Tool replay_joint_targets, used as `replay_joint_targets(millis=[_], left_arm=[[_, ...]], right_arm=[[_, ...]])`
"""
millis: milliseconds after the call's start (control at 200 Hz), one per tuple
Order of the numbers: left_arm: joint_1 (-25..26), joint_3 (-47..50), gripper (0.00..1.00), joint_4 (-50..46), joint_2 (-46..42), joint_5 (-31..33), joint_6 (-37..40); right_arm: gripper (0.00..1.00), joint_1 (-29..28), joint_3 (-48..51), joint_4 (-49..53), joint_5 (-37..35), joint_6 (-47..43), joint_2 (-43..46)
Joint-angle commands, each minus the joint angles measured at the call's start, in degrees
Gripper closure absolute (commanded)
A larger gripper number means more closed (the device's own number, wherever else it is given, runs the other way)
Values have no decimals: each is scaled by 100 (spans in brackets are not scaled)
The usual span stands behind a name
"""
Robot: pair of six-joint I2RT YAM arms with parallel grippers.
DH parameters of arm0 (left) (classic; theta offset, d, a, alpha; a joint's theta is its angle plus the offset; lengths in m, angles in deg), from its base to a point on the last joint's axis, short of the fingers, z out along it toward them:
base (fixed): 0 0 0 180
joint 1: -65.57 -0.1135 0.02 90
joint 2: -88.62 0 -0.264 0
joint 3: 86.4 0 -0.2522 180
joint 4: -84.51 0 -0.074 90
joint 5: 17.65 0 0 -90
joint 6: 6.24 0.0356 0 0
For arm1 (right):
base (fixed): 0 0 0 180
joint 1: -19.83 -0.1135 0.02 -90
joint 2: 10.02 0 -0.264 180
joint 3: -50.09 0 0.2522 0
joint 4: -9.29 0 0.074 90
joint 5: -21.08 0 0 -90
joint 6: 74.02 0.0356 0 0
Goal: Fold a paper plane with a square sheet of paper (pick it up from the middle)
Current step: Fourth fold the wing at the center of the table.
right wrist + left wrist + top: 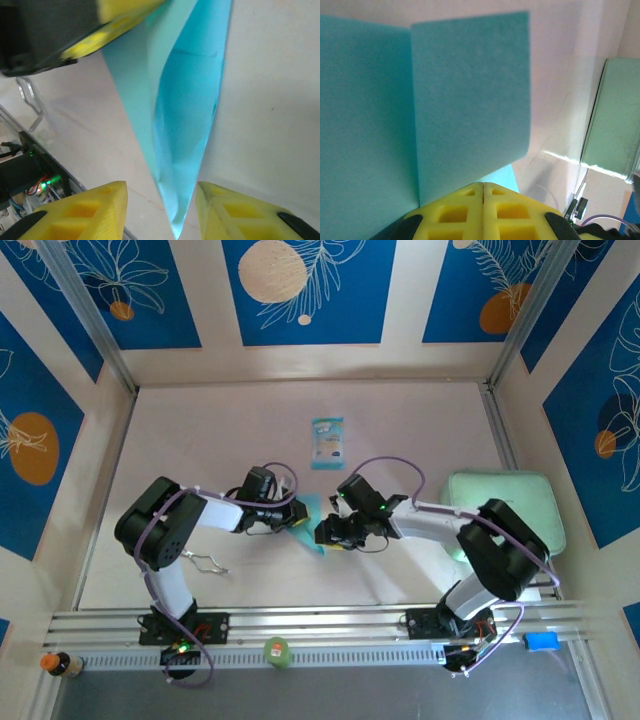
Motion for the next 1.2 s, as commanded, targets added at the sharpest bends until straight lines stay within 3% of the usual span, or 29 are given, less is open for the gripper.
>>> replay_joint_targets(millis=[0, 160, 490, 665, 765, 1030, 1195], left_arm=[[13, 132, 99, -270, 139, 137, 19], [13, 137, 99, -270, 131, 129, 16], [13, 155, 99, -261, 113, 122, 0], [13, 144, 99, -295, 91, 127, 9], [13, 145, 99, -323, 67, 138, 20], [12, 154, 99, -340, 51, 156, 17], [11, 154, 99, -385, 34, 154, 30]], right_arm=[[57, -12, 46, 436, -216, -66, 395], [56, 25, -237, 281, -52, -121, 149], [64, -2, -915, 258, -113, -227, -807], [81, -2, -845, 162, -5, -209, -963], [86, -41, -649, 74, 62, -169, -947], [89, -211, -120, -215, 20, 72, -919], [83, -266, 68, -288, -93, 185, -820]])
